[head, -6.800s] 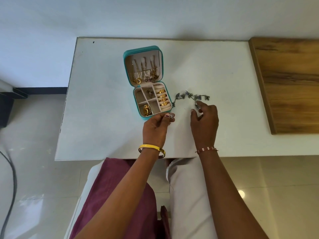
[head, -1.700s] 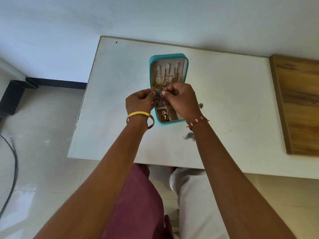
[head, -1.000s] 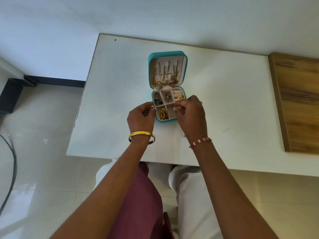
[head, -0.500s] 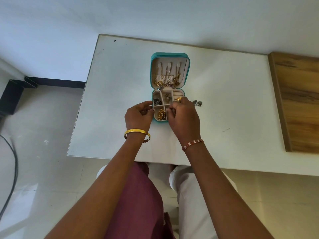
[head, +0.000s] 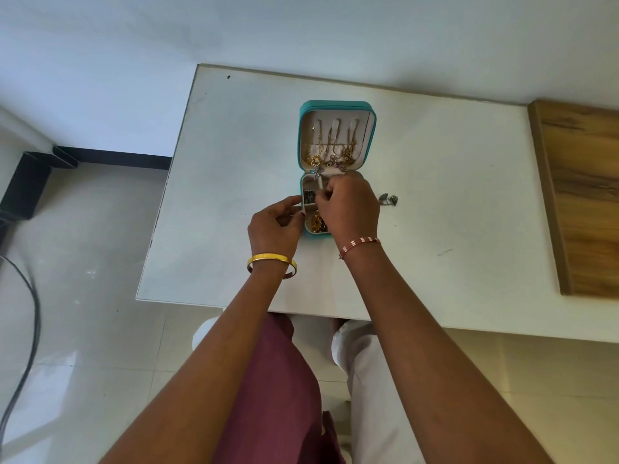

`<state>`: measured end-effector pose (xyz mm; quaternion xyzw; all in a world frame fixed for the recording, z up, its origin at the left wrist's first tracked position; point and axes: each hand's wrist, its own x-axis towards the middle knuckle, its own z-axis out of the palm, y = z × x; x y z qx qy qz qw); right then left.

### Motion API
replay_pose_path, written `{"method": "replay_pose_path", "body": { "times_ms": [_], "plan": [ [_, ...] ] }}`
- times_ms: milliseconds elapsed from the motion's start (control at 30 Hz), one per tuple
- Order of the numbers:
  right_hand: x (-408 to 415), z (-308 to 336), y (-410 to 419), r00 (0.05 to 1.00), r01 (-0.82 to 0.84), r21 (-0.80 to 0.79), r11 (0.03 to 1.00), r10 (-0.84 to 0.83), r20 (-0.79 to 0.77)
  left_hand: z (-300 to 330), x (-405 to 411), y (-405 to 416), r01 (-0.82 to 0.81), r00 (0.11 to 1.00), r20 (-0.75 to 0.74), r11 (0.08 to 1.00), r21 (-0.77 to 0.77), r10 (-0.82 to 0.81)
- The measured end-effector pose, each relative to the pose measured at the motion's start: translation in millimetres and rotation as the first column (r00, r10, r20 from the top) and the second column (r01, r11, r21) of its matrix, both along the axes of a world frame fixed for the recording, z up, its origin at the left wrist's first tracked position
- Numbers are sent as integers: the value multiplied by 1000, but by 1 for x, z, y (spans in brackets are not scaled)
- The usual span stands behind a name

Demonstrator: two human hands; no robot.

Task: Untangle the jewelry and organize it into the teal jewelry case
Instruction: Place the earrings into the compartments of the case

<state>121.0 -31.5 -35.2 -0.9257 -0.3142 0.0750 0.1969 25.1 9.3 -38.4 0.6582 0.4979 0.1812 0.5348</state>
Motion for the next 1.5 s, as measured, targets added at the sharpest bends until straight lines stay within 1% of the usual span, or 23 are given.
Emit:
{"method": "replay_pose_path", "body": {
  "times_ms": [133, 267, 400, 467, 533, 633, 767, 867, 1067, 1167, 1300, 1433, 1500],
  "plan": [
    [-2, -2, 2, 999, 38, 5, 999, -37, -20, 0, 0, -1, 1, 1000, -5, 1000, 6, -1],
    [0, -2, 0, 999, 32, 17, 999, -31, -45, -2, 0, -1, -7, 1000, 8, 1000, -2, 7],
    [5, 1, -2, 995, 52, 121, 991, -41, -96, -4, 0, -1, -10, 1000, 4, 1000, 15, 10],
    [7, 2, 1, 996, 45, 164, 985, -31, -87, -5, 0, -1, -17, 1000, 10, 1000, 14, 17],
    [8, 2, 8, 999, 1, 147, 989, 6, -46, -5, 0, -1, -19, 1000, 8, 1000, 12, 19],
    [11, 2, 16, 999, -50, 82, 995, 50, 1, -6, 0, -1, -20, 1000, 16, 1000, 6, 20],
    [15, 2, 19, 1000, -20, 25, 999, 19, 19, -7, 0, 0, -21, 1000, 19, 1000, 6, 21],
    [13, 4, 19, 1000, 0, 20, 1000, 0, 14, -8, 0, 0, -21, 1000, 13, 1000, 13, 21],
    [9, 4, 20, 1000, 25, 116, 993, -23, -14, -8, 0, 0, -26, 999, 22, 1000, 5, 26],
    [10, 5, 22, 1000, 12, 103, 995, -11, -17, -8, 0, 0, -21, 1000, 12, 1000, 14, 21],
    [9, 4, 21, 999, 28, 133, 991, -25, -25, -9, 0, 0, -21, 1000, 10, 1000, 15, 20],
    [6, 3, 15, 993, 91, 226, 970, -71, -95, -8, -1, 0, -29, 999, 14, 1000, 9, 29],
    [5, 0, 11, 990, 73, 254, 964, -40, -133, -8, -1, -1, -35, 999, 18, 999, 7, 35]
  ]
}}
